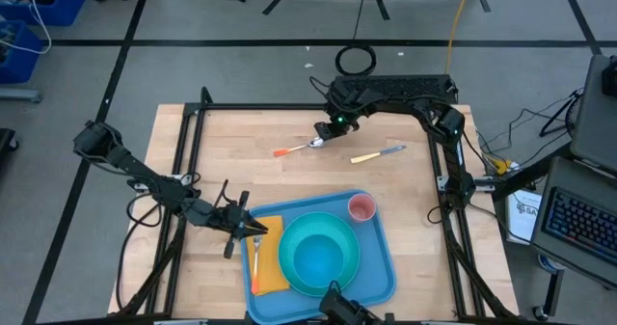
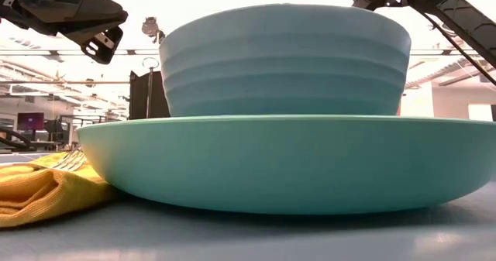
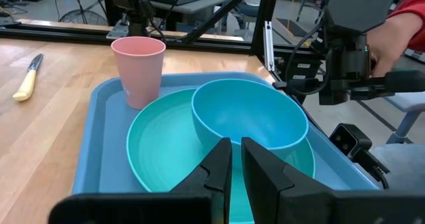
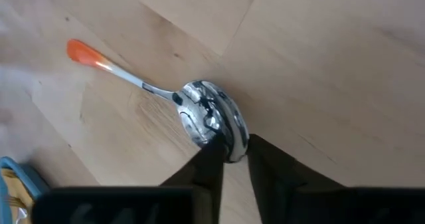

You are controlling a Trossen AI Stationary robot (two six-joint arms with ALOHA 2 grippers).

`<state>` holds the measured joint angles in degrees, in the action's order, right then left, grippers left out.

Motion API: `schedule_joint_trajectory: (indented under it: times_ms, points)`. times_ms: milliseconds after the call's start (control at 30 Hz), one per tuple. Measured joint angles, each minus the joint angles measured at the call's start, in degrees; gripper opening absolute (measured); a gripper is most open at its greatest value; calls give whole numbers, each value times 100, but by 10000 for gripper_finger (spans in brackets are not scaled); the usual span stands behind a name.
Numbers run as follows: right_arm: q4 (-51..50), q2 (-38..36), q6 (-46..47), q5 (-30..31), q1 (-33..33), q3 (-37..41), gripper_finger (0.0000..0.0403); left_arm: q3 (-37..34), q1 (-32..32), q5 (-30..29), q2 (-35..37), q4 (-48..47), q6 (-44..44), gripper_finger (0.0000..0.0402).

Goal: Set up tray
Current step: Put the spoon on top of the napkin to the right of the fork

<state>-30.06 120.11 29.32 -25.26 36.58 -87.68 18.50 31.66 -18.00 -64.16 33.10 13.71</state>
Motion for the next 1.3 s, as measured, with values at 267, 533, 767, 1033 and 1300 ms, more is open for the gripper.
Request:
schedule_joint_trajectory:
  times_ms: [267,533,767,1033,1300]
  points:
    - [244,0,-69,9,-9,0,5,0,0,11,0,-4,9,37]
    - [256,-42,-181,0,-69,0,1,0,34,7,0,-7,9,37]
    - [394,-297,-468,-52,-192,0,1,-4,111,-4,0,-1,-7,37]
    - [391,-904,-654,-348,-259,0,0,-4,111,-7,0,2,0,37]
    - [206,-1356,-906,-658,-414,0,0,-4,111,-7,0,11,45,37]
